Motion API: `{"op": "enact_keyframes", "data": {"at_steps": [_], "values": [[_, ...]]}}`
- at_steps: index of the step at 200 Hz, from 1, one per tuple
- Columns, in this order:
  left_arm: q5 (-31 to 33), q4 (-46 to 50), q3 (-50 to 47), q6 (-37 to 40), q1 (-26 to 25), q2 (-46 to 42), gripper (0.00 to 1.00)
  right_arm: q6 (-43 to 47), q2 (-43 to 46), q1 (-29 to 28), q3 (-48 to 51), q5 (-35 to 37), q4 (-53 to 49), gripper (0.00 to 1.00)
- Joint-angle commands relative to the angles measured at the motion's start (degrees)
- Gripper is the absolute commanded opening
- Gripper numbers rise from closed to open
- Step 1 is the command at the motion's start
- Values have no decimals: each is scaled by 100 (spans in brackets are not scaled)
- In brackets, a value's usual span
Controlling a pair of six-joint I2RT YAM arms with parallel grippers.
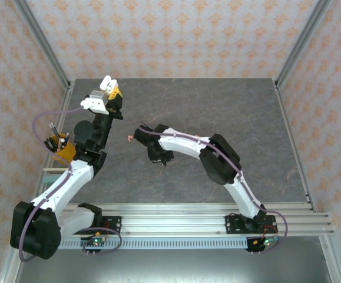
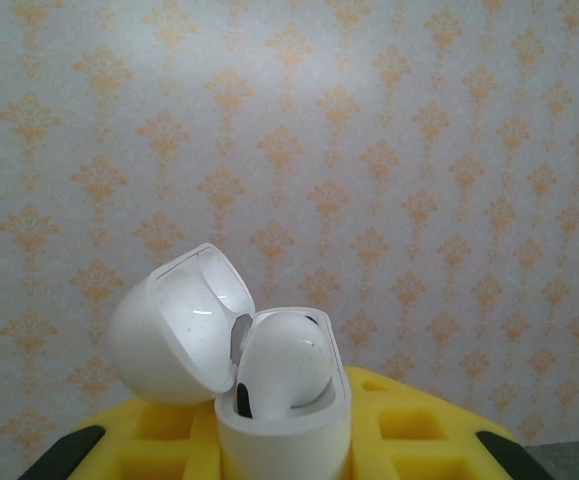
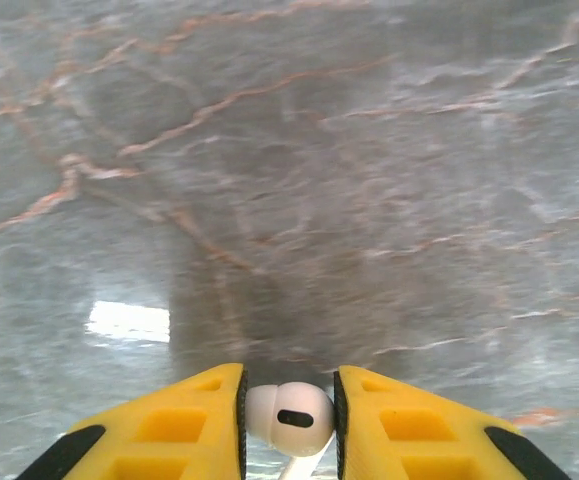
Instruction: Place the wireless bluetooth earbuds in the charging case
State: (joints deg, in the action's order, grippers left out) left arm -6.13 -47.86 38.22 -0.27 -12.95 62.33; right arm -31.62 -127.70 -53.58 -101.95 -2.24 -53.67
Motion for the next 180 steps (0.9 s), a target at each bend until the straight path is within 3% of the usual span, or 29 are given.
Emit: {"op": "enact_keyframes", "data": {"at_steps": [1,109,180], "values": [[-198,-224,186,-131,48,29,0,122,529,149,304,353,200,27],[-886,60,-130,-489,39,40,0,775,2516,804,1173,1074,1227,27],[-2205,422,22,-557,-80,125,0,1758,3880,823,1224,1751,2695,29]]}}
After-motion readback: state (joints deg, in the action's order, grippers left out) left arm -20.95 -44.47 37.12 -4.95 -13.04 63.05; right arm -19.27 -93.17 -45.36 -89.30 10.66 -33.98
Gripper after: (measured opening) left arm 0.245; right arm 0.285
